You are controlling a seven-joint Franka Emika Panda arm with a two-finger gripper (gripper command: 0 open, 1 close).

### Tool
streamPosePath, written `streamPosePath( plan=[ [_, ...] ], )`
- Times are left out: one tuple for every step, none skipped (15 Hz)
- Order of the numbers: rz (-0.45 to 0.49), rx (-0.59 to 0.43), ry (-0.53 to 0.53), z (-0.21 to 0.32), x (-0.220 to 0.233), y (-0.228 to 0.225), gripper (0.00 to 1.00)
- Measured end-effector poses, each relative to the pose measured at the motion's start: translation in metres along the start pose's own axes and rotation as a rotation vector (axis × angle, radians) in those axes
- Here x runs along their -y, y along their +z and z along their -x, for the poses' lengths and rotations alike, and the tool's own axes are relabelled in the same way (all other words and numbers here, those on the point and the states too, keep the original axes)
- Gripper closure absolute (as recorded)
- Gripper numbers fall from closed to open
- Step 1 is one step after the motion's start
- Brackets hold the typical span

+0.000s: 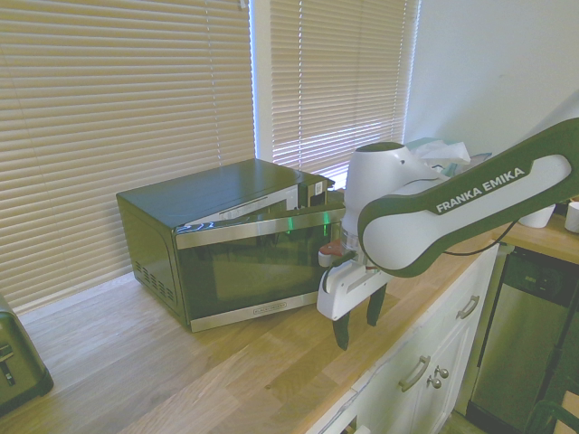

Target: Close the microwave

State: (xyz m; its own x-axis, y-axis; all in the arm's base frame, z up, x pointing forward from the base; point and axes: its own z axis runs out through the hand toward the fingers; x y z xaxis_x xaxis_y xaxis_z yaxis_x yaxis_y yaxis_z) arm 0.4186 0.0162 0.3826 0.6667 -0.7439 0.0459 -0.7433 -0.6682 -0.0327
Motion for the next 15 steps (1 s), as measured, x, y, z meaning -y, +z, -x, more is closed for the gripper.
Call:
streamPosePath(
  plan=[
    [0.002,0.002,0.000,0.000,0.000,0.001,0.00],
    [-0.001,0.000,-0.001,-0.001,0.001,0.002,0.00],
    [-0.015,-0.012,-0.002,-0.002,0.003,0.001,0.00],
    [-0.034,-0.028,-0.003,-0.004,0.006,-0.003,0.00],
    [-0.053,-0.044,-0.003,-0.008,0.010,-0.010,0.00],
    [-0.070,-0.058,-0.004,-0.012,0.015,-0.019,0.00],
    [-0.088,-0.072,-0.002,-0.016,0.021,-0.029,0.00],
    [-0.102,-0.083,0.001,-0.021,0.027,-0.038,0.00],
    [-0.112,-0.090,0.002,-0.026,0.034,-0.044,0.00],
    [-0.116,-0.092,0.007,-0.031,0.042,-0.047,0.00],
    [-0.118,-0.092,0.015,-0.036,0.049,-0.050,0.00],
    [-0.121,-0.094,0.023,-0.041,0.056,-0.052,0.00],
    [-0.124,-0.094,0.029,-0.047,0.062,-0.054,0.00],
    [-0.127,-0.094,0.035,-0.052,0.067,-0.055,0.00],
    [-0.134,-0.098,0.041,-0.059,0.071,-0.058,0.00]
  ],
)
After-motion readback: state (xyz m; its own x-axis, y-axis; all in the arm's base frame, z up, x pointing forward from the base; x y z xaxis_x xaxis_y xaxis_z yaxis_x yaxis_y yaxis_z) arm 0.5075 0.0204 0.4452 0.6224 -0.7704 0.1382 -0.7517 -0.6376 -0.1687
